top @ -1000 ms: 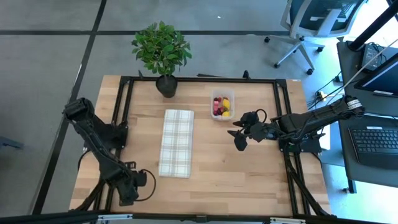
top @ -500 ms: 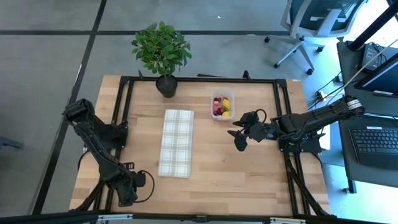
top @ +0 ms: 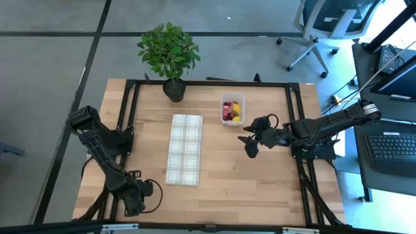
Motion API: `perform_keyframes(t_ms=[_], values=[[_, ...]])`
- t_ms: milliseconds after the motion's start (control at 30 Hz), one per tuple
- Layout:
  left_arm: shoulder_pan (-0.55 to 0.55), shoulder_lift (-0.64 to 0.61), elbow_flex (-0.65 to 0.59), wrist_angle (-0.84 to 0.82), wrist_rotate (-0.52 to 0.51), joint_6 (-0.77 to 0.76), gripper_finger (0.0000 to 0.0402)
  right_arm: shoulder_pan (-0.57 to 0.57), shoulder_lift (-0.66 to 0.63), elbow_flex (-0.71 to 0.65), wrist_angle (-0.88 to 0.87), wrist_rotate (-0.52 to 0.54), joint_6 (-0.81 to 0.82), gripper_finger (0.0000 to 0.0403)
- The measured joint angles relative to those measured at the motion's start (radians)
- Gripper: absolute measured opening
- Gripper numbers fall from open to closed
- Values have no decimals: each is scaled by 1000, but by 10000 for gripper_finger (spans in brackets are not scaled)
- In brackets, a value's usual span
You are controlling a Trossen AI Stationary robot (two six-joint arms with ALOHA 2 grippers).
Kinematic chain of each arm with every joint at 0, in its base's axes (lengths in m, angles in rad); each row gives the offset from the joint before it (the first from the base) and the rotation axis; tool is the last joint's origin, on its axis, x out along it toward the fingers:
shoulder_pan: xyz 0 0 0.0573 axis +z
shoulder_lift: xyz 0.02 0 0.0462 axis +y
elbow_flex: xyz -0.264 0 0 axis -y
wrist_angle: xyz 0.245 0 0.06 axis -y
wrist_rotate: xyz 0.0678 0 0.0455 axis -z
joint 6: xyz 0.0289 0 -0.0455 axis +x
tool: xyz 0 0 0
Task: Pick and placing Produce into tupperware
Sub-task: Put the strawberry into the transparent bin
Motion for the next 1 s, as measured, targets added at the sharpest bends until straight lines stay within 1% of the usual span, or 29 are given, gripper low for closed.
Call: perform_keyframes(t_ms=[100, 200, 300, 867, 1000], values=[[0, 0, 0, -4, 0, 0, 203, 0, 0, 0, 0, 0, 0, 249], [0, 0, 0, -4, 3, 0, 187, 0, 0, 0, 0, 0, 0, 249], [0, 0, 0, -4, 25, 1, 163, 0, 0, 0, 0, 0, 0, 249], [0, 0, 0, 0, 26, 1, 10, 0, 0, 0, 0, 0, 0, 249], [0, 0, 0, 1, 25, 2, 4, 0, 0, 0, 0, 0, 0, 249]])
